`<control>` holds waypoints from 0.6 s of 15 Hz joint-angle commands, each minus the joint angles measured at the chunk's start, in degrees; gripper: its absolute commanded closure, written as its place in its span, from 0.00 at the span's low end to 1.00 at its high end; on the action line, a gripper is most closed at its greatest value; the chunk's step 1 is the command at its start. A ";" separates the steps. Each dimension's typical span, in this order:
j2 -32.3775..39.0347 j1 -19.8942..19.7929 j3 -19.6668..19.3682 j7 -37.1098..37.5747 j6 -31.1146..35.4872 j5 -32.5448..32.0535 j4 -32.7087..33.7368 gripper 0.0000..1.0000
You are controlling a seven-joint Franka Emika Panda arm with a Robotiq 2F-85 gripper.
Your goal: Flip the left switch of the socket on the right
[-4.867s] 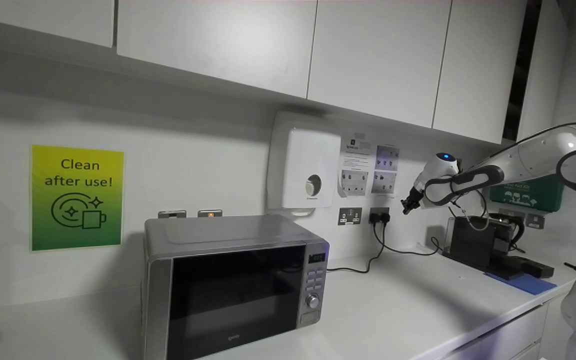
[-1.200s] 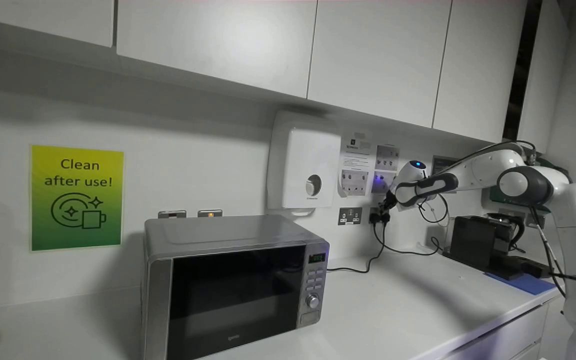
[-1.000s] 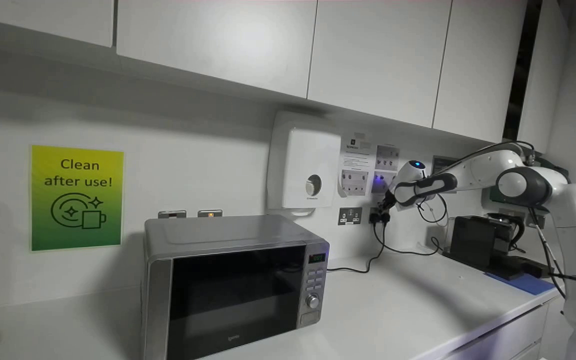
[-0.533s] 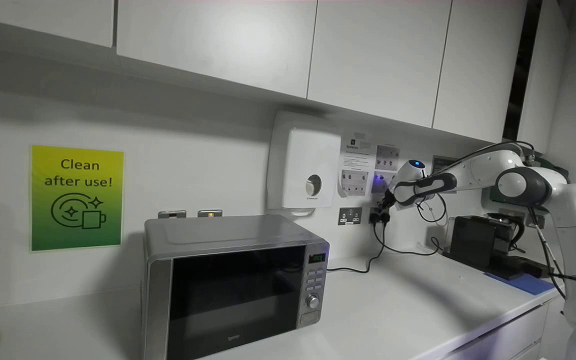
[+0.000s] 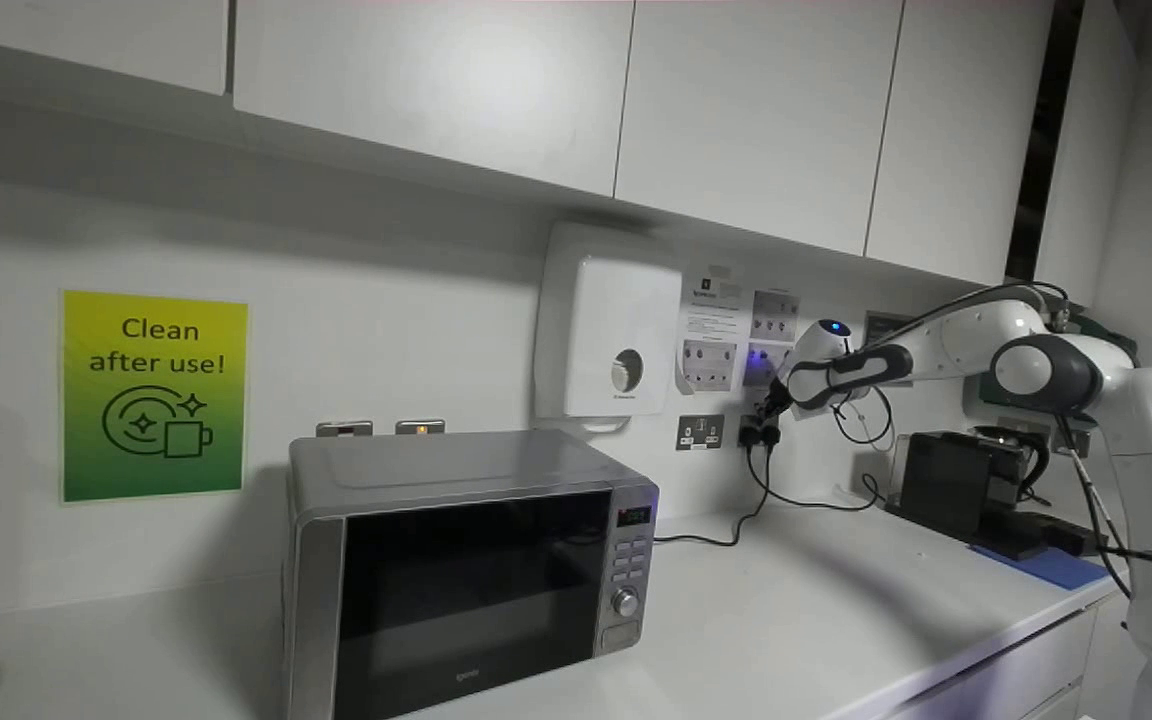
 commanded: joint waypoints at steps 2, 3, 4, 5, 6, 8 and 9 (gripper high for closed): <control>2.72 -1.29 0.98 -4.38 -0.17 2.93 5.39 1.00; 2.86 -1.37 1.07 -4.86 -0.38 3.23 5.73 1.00; 2.91 -1.42 1.12 -5.30 -0.49 3.54 5.80 1.00; 2.98 -1.43 1.12 -5.61 -0.48 3.70 5.99 1.00; 2.67 -1.50 1.20 -6.01 -0.78 4.05 5.73 1.00; 2.21 -1.37 0.97 -6.19 -1.14 4.08 5.05 1.00; 1.64 -1.24 0.74 -6.04 -1.68 3.81 4.42 1.00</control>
